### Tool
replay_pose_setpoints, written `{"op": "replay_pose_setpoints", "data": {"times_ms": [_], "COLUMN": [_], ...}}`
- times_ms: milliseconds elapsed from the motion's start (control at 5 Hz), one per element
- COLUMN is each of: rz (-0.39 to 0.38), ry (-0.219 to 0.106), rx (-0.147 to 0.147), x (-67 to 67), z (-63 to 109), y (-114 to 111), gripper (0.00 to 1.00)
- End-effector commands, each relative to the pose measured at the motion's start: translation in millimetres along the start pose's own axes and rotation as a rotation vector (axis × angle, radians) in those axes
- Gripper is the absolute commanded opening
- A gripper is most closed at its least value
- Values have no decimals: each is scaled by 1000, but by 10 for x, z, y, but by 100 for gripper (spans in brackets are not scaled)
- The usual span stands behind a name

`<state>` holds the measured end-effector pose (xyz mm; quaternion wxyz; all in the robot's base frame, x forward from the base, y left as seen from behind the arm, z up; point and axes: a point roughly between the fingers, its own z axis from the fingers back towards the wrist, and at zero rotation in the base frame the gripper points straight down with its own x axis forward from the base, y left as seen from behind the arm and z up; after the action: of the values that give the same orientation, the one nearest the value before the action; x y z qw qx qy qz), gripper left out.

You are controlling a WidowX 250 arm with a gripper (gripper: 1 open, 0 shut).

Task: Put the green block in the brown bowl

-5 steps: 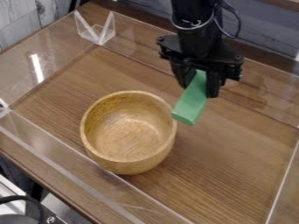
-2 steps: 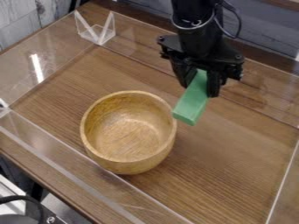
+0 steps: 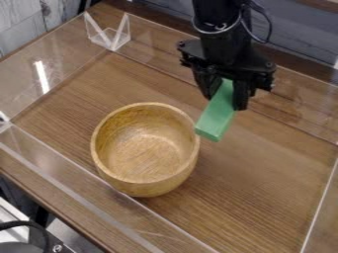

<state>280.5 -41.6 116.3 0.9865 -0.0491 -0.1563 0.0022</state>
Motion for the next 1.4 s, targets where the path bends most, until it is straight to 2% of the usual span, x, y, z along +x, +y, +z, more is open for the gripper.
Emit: {"op": "replay_pose_setpoints", "data": {"times_ms": [0, 400, 600, 800, 1000, 1200], "rz": [4, 4, 4, -7, -26, -22], "ry": [-62, -63, -57, -52, -56, -61], "rx": [-5, -4, -4, -6, -14, -11], "x": [98, 93, -34, -317, -524, -611], "z": [127, 129, 223, 333, 384, 343], "y": [6, 19, 136, 255, 305, 417], "gripper": [0, 0, 0, 0, 0, 0]}}
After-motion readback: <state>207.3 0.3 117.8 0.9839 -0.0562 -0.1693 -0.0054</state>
